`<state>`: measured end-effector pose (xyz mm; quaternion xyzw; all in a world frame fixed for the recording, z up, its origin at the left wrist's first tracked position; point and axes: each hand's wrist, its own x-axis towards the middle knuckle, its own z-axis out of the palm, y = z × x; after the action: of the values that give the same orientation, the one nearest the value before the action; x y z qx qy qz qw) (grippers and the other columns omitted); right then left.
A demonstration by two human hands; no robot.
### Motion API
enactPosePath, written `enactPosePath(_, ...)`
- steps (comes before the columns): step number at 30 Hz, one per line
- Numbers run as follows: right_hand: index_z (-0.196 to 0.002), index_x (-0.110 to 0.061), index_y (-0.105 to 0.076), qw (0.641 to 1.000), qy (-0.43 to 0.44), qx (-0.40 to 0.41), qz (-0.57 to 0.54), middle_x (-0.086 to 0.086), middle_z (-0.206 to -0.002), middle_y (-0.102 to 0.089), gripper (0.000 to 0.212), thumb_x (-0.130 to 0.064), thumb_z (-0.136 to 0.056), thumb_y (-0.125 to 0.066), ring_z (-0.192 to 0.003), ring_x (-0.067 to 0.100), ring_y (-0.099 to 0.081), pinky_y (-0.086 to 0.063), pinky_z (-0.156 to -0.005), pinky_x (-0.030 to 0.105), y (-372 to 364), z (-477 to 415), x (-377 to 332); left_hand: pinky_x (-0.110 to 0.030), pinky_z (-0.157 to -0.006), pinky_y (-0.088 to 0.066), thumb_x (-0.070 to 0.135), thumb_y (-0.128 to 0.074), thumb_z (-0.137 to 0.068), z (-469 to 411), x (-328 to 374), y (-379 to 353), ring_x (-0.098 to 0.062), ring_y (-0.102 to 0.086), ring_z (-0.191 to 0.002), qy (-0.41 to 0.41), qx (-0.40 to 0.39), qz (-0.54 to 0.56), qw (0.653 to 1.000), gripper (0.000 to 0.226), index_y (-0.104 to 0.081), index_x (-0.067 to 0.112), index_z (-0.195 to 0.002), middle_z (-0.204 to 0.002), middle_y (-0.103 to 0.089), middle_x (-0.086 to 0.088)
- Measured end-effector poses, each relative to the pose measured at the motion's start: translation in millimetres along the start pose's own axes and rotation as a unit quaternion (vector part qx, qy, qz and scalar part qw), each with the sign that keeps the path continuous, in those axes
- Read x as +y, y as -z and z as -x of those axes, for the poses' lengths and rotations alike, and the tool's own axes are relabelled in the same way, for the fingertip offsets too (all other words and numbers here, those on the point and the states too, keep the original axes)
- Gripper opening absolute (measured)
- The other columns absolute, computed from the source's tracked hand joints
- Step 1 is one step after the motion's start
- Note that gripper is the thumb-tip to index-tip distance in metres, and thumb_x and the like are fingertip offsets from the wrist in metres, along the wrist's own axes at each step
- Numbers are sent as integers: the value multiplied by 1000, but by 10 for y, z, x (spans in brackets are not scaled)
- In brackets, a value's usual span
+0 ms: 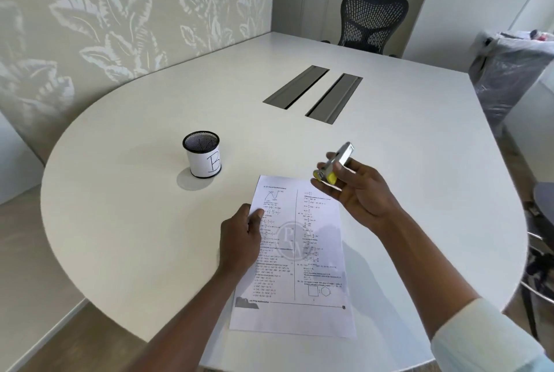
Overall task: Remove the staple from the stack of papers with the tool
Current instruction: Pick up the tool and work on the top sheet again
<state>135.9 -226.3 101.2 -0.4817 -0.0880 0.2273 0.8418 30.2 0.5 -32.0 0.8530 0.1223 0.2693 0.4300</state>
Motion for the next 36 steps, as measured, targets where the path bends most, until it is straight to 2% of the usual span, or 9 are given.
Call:
enactPosePath(4, -127, 2, -67, 996, 47, -39, 72, 14, -106, -79, 41, -4, -87, -73, -105, 31, -78, -64, -99, 39, -204, -273, 85, -22, -49, -24, 16, -65, -109, 3, 2, -2, -17, -27, -53, -1, 5, 11, 1000, 53, -29, 27, -72, -51, -23, 10)
enactPosePath(7, -131, 5, -65, 984, 77, -58, 149, 16, -109, -79, 50, -4, -84, -78, -105, 30, -79, -61, -96, 33, -313, -428, 197, -24, -51, -22, 18, -66, -109, 3, -3, -5, -16, -20, -56, 4, 7, 9, 1000, 47, -34, 17, -74, -52, -24, 8)
enactPosePath(10, -133, 9, -65, 972, 88, -70, 205, 20, -113, -77, 51, 0, -85, -80, -104, 30, -79, -61, -95, 31, -364, -542, 314, -19, -49, -24, 15, -67, -109, -2, 5, 14, -21, -19, -57, -9, 17, 5, 1000, 50, -31, 19, -75, -51, -20, 8)
enactPosePath(15, -130, 8, -66, 951, 87, -79, 286, 18, -112, -79, 44, 14, -88, -78, -105, 25, -79, -60, -97, 30, -415, -630, 431, -15, -49, -27, 15, -67, -109, -4, -7, 4, -16, -21, -48, -16, 22, 9, 1000, 48, -31, 20, -76, -49, -20, 8)
enactPosePath(22, -129, 8, -66, 947, 105, -73, 294, 18, -113, -80, 45, 15, -86, -80, -107, 30, -79, -62, -96, 32, -489, -692, 462, -13, -48, -26, 13, -67, -108, -6, -12, 4, -17, -35, -49, -14, 24, 9, 1000, 48, -32, 20, -77, -48, -21, 8)
enactPosePath(26, -126, 4, -68, 943, 100, -86, 306, 18, -110, -80, 43, 16, -86, -80, -105, 28, -80, -62, -96, 33, -499, -697, 468, -22, -48, -25, 16, -67, -109, -10, -10, 2, -18, -24, -48, -10, 23, 6, 1000, 47, -33, 19, -77, -48, -23, 8)
enactPosePath(30, -127, 8, -67, 938, 91, -102, 317, 31, -117, -77, 43, 15, -86, -81, -108, 34, -79, -63, -102, 41, -504, -720, 504, -13, -48, -31, 15, -67, -109, -12, 15, 11, -21, -24, -50, -8, 26, 13, 1000, 46, -35, 17, -76, -48, -24, 10)
enactPosePath(32, -126, 9, -66, 937, 87, -109, 322, 33, -118, -76, 43, 14, -86, -81, -108, 34, -79, -63, -103, 42, -513, -732, 510, -10, -49, -31, 12, -67, -108, -13, 19, 14, -24, -33, -56, -9, 26, 20, 999, 44, -38, 15, -76, -48, -25, 14)
enactPosePath(36, -120, 4, -70, 932, 78, -116, 335, 23, -109, -81, 38, 10, -86, -84, -104, 31, -80, -64, -101, 43, -547, -748, 550, -8, -50, -31, 11, -67, -108, -1, 22, 22, -5, -50, -52, -1, 26, 22, 999, 42, -41, 14, -76, -47, -25, 15)
